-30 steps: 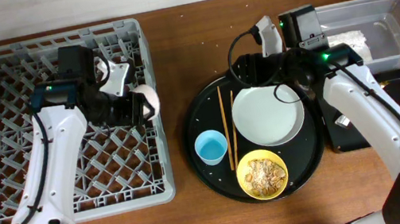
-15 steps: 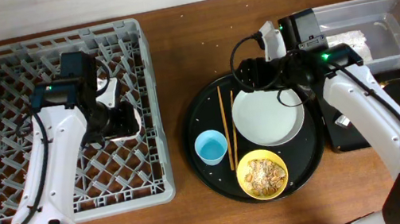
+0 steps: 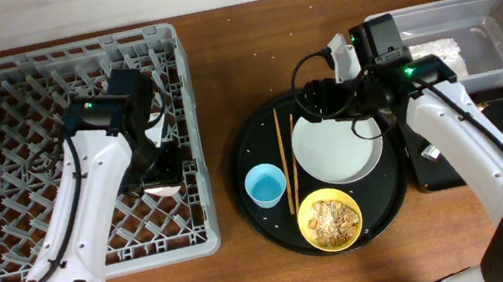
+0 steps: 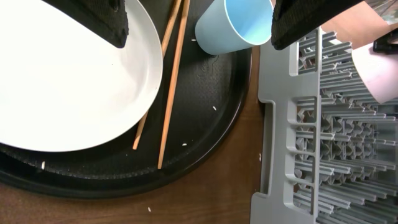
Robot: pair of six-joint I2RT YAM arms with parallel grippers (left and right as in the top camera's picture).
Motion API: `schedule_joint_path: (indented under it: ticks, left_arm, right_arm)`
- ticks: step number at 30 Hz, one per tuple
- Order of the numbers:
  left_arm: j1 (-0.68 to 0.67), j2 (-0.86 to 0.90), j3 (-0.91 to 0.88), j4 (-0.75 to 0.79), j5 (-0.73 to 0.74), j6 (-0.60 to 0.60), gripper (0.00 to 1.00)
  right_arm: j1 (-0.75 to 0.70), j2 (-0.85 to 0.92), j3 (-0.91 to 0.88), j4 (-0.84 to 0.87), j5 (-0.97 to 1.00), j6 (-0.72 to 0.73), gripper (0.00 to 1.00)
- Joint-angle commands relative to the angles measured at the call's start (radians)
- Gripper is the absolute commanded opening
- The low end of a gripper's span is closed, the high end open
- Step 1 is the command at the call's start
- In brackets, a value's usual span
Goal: Sort waste into correct bins and load items into the dishwasher rack
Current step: 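Place the pink cup upside down in the dish rack with the left gripper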
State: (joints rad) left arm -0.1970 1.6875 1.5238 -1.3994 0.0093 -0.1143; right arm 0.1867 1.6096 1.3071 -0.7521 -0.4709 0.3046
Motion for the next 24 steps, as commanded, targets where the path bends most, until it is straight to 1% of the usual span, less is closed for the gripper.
schedule_joint_path:
  ticks: [1,7,11,12,13,15,17,18,20,24]
  left_arm:
    - [-0.001,0.021,-0.035,0.004,-0.032,-0.032,0.52]
    - [-0.013,0.032,-0.072,0.042,-0.003,-0.031,0.52]
    - [-0.019,0.082,-0.080,0.048,-0.006,-0.031,0.53]
    - [-0.019,0.093,-0.083,0.045,-0.006,-0.031,0.56]
    - [-0.019,0.095,-0.084,0.043,-0.006,-0.031,0.64]
    - [-0.019,0.095,-0.083,0.042,-0.006,-0.031,0.75]
    - [-0.019,0.095,-0.083,0.044,-0.006,-0.031,0.83]
    - [-0.019,0.095,-0.083,0.049,-0.006,-0.031,0.93]
    - [-0.019,0.095,-0.083,0.057,-0.006,-0.031,0.95]
    - [-0.018,0.095,-0.049,0.063,-0.006,-0.031,0.94]
  right_arm:
    - [0.003,0.003,0.005,-0.003,0.013,-0.013,0.75]
    - [0.003,0.003,0.005,-0.011,0.013,-0.013,0.75]
    - [0.003,0.003,0.005,-0.023,0.014,-0.021,0.75]
    - [0.003,0.003,0.005,-0.023,0.016,-0.021,0.75]
    - [0.003,0.003,0.005,-0.023,0.016,-0.021,0.75]
    - [0.003,0.003,0.005,-0.023,0.016,-0.021,0.75]
    - [0.003,0.003,0.005,-0.023,0.016,-0.021,0.75]
    - [0.003,0.003,0.005,-0.023,0.016,-0.021,0.75]
    - [0.003,0.003,0.005,-0.023,0.016,-0.021,0.75]
    - [0.003,0.003,0.005,-0.023,0.016,-0.021,0.75]
